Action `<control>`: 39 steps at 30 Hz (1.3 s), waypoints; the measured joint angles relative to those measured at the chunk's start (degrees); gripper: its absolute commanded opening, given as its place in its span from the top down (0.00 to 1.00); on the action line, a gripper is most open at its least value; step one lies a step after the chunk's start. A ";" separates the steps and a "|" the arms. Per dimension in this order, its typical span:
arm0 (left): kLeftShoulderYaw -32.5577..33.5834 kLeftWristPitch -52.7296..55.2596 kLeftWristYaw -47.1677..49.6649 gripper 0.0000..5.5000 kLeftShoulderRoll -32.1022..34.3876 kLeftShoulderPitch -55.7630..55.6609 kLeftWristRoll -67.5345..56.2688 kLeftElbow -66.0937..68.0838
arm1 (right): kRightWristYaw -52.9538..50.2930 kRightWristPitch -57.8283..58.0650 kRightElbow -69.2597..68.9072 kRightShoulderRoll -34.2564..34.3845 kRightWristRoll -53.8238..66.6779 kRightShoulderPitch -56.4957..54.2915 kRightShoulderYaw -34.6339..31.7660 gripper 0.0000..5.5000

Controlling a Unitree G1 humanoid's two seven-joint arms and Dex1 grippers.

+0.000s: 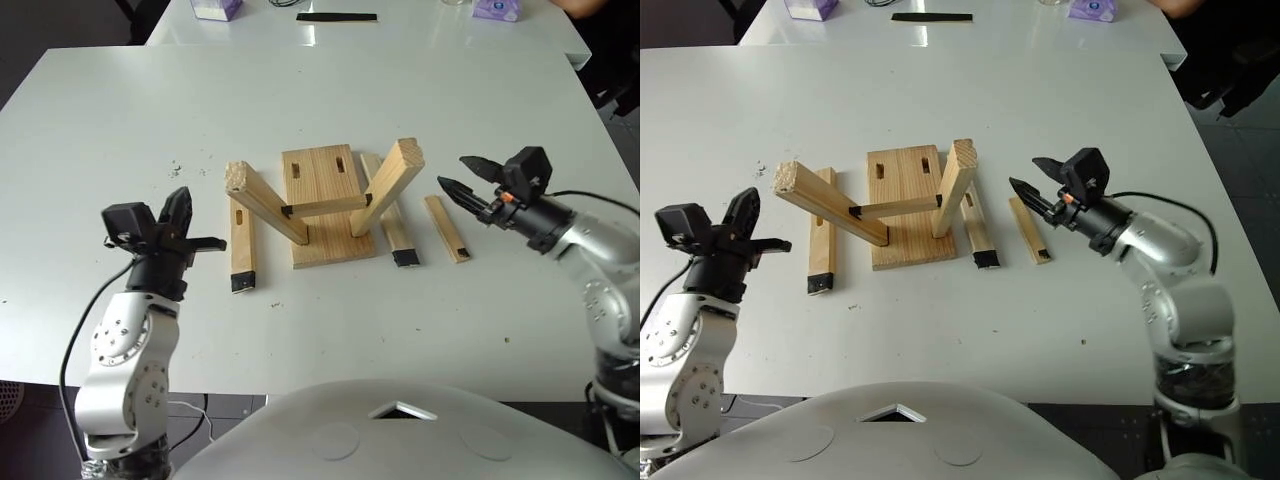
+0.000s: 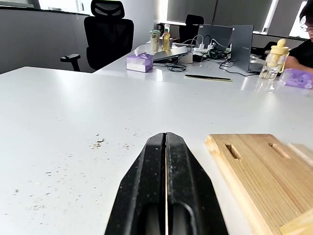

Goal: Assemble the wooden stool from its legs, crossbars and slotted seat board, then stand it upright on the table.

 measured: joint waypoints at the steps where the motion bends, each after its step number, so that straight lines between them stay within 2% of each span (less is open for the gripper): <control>1: -2.04 0.12 0.79 1.00 0.00 0.11 2.20 -1.00 | -4.38 0.89 -1.73 3.03 -1.93 1.47 1.16 0.70; 3: -6.70 0.81 2.00 1.00 0.22 -0.68 6.47 -2.53 | -13.82 3.30 -6.02 10.00 -6.32 3.75 5.45 0.75; 5: -11.40 3.02 3.55 1.00 0.26 -3.78 11.04 -4.01 | -24.17 6.71 -11.82 17.40 -12.00 4.01 13.35 0.80; 7: -14.16 4.98 4.66 1.00 0.03 -5.12 13.66 -6.82 | -29.17 9.03 -14.78 21.15 -15.91 2.44 19.86 0.86; 11: -18.80 8.21 7.12 1.00 -1.71 -2.75 17.67 -11.66 | -32.59 11.90 -16.11 24.32 -20.56 -1.61 28.95 0.99; 13: -20.37 9.24 7.77 1.00 -2.29 -2.04 19.05 -12.44 | -32.48 12.64 -16.02 24.91 -21.49 -3.27 31.23 1.00; 19: -23.02 10.82 8.40 1.00 -4.41 -5.61 23.15 -11.76 | -30.73 12.58 -15.68 23.71 -22.31 -3.72 29.84 1.00; 22: -17.62 10.60 9.83 1.00 -5.57 -4.73 25.23 -11.92 | -31.74 11.32 -15.78 20.05 -26.33 -3.30 21.27 1.00; 24: -11.13 10.58 11.67 1.00 -6.20 -2.04 27.81 -12.29 | -33.16 11.06 -16.08 17.28 -30.22 -1.89 14.59 1.00; 26: -8.41 10.53 11.84 1.00 -6.57 -0.72 28.49 -12.56 | -33.25 11.21 -16.70 16.91 -31.22 -0.45 13.07 1.00; 28: -8.19 10.41 10.11 1.00 -6.70 -0.80 27.99 -12.87 | -32.14 11.89 -18.54 18.12 -30.98 0.71 16.20 1.00; 30: -14.35 9.98 6.39 1.00 -6.54 -2.32 25.79 -12.96 | -28.59 12.23 -18.92 20.27 -27.75 0.60 23.43 1.00; 32: -23.47 10.13 3.59 1.00 -5.98 -3.97 25.46 -12.94 | -25.46 12.88 -19.37 20.85 -25.39 -0.25 31.48 1.00; 36: -27.66 10.53 5.60 1.00 -5.82 -4.06 30.12 -12.97 | -25.42 14.14 -20.39 18.11 -26.47 -0.44 32.26 1.00; 39: -28.16 10.58 5.70 1.00 -5.83 -4.28 31.03 -12.81 | -24.39 14.70 -20.45 15.57 -26.47 -0.45 32.81 1.00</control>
